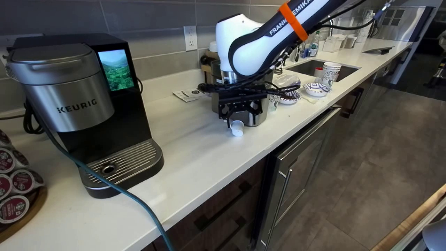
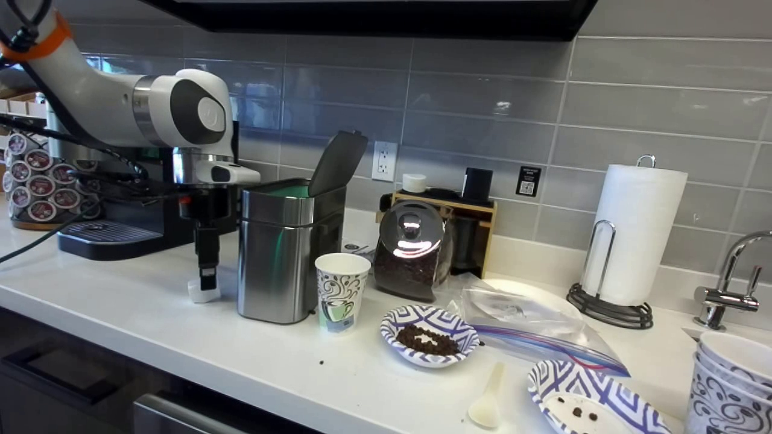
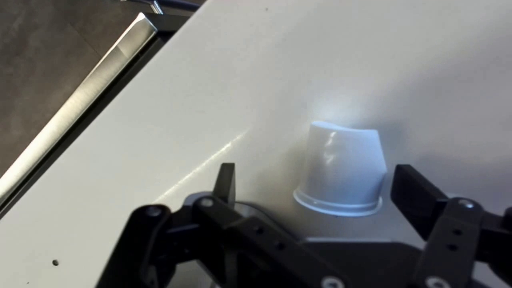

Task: Open the silver bin then place the coffee pod in the bin and close it.

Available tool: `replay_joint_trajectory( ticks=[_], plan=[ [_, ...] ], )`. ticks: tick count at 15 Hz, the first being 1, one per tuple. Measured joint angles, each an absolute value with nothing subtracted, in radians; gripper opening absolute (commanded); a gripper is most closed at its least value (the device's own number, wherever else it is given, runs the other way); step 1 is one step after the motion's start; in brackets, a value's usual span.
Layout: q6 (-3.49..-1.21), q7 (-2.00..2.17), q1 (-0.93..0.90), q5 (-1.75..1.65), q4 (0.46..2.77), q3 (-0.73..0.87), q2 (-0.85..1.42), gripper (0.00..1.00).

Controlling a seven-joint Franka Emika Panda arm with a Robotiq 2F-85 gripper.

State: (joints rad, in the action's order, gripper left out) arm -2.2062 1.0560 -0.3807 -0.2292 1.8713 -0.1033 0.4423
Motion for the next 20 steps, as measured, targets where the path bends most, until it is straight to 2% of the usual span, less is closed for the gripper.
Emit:
replay_joint_trajectory(
  ticks=[4,9,12,13,15,20],
  plan=[
    [-2.237,1.056,-0.381,-0.225,1.874,-0.107,0.447,0.49],
    [-2.237,1.056,-0.383,-0.223,1.876,-0.109,0.447,0.14],
    [-2.237,1.054,-0.382,-0.205,1.875,-0.112,0.445,0.05],
    [-2.237,1.053,-0.381,-0.195,1.874,-0.113,0.443,0.08],
    [-2.237,1.045,-0.379,-0.166,1.873,-0.119,0.438,0.05],
    [-2.23,1.014,-0.371,-0.073,1.863,-0.148,0.381,0.06]
  ],
)
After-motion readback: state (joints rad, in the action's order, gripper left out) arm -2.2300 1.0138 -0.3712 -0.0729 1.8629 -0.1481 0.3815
